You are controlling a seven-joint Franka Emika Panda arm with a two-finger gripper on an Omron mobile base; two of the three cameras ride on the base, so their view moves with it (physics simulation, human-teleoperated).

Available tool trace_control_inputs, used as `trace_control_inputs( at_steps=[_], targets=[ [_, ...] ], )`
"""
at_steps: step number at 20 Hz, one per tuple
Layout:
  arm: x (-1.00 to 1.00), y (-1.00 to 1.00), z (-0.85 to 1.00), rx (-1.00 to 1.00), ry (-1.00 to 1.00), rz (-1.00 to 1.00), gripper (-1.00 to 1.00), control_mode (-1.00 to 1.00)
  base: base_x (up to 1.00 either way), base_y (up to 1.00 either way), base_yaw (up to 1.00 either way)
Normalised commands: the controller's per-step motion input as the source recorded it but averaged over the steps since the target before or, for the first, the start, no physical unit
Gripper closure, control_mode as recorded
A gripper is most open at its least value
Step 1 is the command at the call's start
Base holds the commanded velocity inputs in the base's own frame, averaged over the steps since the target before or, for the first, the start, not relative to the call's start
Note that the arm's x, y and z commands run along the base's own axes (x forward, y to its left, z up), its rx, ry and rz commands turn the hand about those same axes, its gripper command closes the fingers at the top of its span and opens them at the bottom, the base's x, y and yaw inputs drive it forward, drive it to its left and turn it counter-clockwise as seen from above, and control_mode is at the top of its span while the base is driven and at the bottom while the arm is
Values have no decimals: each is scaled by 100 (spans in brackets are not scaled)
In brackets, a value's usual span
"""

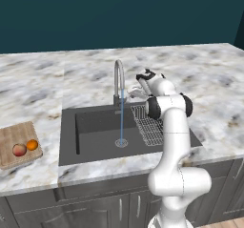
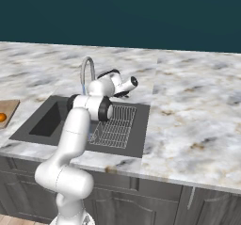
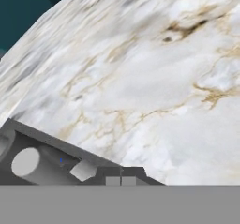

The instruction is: Pick the tangerine, peach from the sink and place them on the cutting board to airdry. Then turn off the sink faucet.

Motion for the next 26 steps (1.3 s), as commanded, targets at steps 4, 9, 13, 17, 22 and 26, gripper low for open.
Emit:
trace_control_inputs(
  at_steps=[4,9,13,17,22,26],
  targets=[
    [37,5,-10,0,0,0,100,-100,0,0,0],
    [34,18,-8,0,0,0,100,-100,0,0,0],
    [32,29,-12,0,0,0,100,-100,0,0,0],
    [29,45,-7,0,2,0,100,-100,0,0,0],
    [32,56,1,0,5,0,100,-100,0,0,0],
    [32,48,0,0,8,0,100,-100,0,0,0]
  ],
)
